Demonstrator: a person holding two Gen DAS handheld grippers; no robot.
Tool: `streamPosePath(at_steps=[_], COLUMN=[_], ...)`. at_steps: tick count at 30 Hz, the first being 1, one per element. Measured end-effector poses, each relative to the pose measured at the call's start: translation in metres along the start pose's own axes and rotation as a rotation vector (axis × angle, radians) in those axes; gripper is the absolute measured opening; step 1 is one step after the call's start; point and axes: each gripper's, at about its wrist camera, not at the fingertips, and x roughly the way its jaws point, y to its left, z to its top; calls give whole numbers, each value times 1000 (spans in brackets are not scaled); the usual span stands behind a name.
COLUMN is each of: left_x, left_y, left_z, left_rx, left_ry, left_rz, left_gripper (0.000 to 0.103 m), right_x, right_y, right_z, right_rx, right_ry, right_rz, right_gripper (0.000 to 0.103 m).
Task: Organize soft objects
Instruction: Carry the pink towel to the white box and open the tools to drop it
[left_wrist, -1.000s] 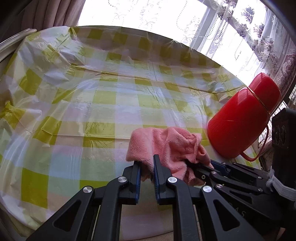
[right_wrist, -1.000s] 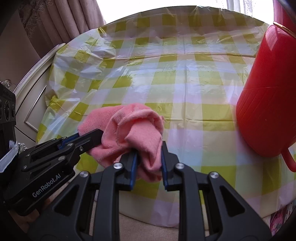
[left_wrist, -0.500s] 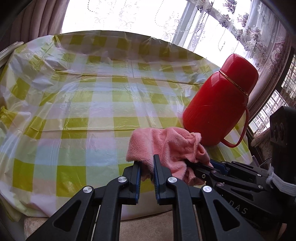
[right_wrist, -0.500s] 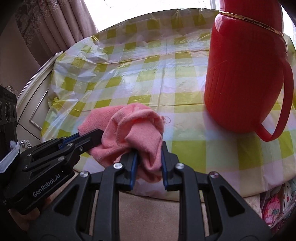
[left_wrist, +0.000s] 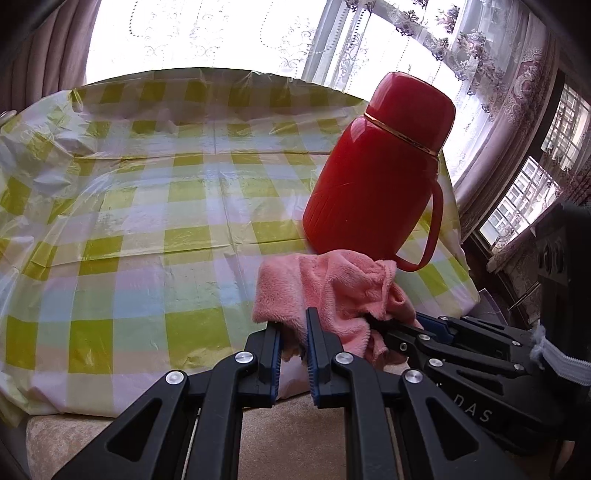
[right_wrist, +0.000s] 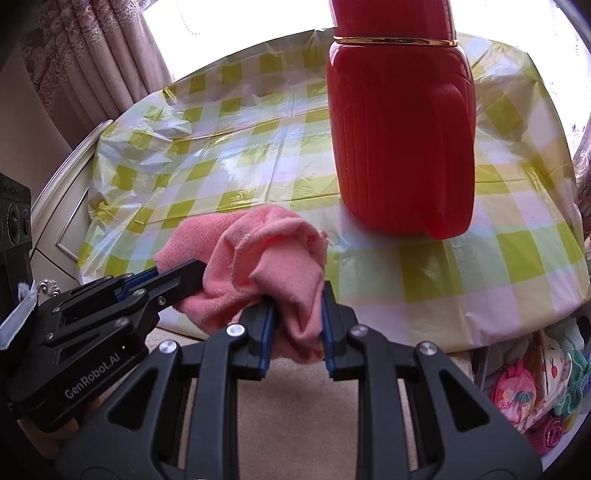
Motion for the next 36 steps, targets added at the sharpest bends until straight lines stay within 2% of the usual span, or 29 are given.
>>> streamPosePath(at_steps=[10,19,36], left_x=[-9,-13,21], left_y=[-55,-105,-173], left_z=[-17,-33,-43], left_rx=[55,119,168], left_ry=[-7,-1,79], left_rz=[-34,-78,-169], left_gripper=[12,12,12], right_x=[-42,-82,-117], right_y=[-32,-59,-121], right_z=[-27,-51,-72], right_rx=[31,53,163], right_ry=[-41,-77,-81], right_rz=[-57,-141,-255], right_gripper=[25,25,25])
